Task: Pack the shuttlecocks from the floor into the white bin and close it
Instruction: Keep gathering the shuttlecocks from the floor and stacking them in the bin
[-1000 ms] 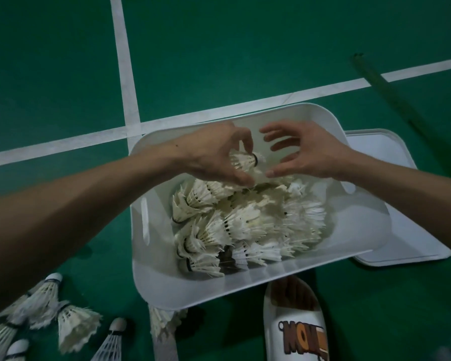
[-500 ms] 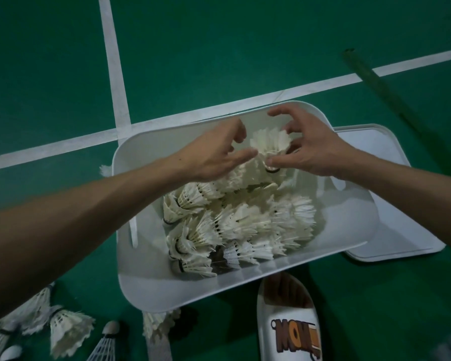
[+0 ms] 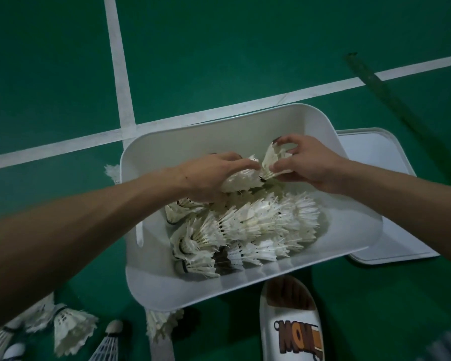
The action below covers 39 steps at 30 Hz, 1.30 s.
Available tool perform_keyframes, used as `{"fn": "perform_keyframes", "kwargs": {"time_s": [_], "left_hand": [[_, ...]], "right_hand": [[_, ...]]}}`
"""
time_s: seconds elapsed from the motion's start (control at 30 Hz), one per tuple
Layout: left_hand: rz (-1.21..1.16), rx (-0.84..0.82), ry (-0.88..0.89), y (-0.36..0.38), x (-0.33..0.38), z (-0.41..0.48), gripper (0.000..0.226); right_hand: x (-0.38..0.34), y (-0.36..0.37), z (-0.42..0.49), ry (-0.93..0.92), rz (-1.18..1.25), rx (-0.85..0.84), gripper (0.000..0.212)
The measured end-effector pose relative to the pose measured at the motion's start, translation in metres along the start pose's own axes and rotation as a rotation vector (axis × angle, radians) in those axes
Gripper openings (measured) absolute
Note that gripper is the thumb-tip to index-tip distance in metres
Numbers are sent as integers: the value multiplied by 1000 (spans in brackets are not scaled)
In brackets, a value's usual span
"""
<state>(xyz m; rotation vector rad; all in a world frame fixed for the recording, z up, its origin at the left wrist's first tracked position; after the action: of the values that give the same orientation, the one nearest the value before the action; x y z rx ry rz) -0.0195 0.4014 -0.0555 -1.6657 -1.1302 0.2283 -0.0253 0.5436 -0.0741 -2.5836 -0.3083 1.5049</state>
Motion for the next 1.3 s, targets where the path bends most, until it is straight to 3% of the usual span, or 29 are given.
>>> {"fn": "perform_keyframes", "kwargs": {"time_s": [0.17, 0.3, 0.43, 0.6, 0.7, 0.87, 0.97, 1.1, 1.3], "left_hand": [[-8, -2, 16, 2, 0, -1, 83], [-40, 4, 8, 1, -4, 0, 85], [-8, -4, 14, 4, -6, -2, 91], [76, 9, -15, 0, -18, -20, 93], [123, -51, -108, 7, -37, -31, 102], [28, -68, -114, 10, -48, -28, 115], [36, -68, -95, 10, -47, -27, 119], [83, -121, -61, 19, -39, -33, 121], [156, -143, -35, 23, -38, -29, 122]], "right_hand": [[-9, -8, 3, 25, -35, 45, 52], [3, 2, 2, 146, -89, -31, 23], [14, 14, 1, 191, -137, -93, 12], [-1, 13, 3, 131, -144, -133, 52], [-5, 17, 1, 98, -157, -178, 59], [-12, 27, 5, -25, -349, -183, 66], [-29, 23, 4, -136, -641, -183, 78], [-41, 17, 6, -229, -891, -141, 67], [-40, 23, 5, -254, -1009, -181, 62]]}}
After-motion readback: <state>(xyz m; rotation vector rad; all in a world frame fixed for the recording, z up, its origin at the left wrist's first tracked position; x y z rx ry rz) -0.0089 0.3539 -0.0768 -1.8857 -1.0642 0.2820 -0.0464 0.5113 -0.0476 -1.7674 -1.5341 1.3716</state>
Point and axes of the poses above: each hand's wrist, its own z-axis towards the middle knuckle, its own y-axis out of the palm, x = y × z, the point moved 10 cm from there along z, towards the middle knuckle, and after that the axes turned 6 degrees about -y, right-handed, at the moved point
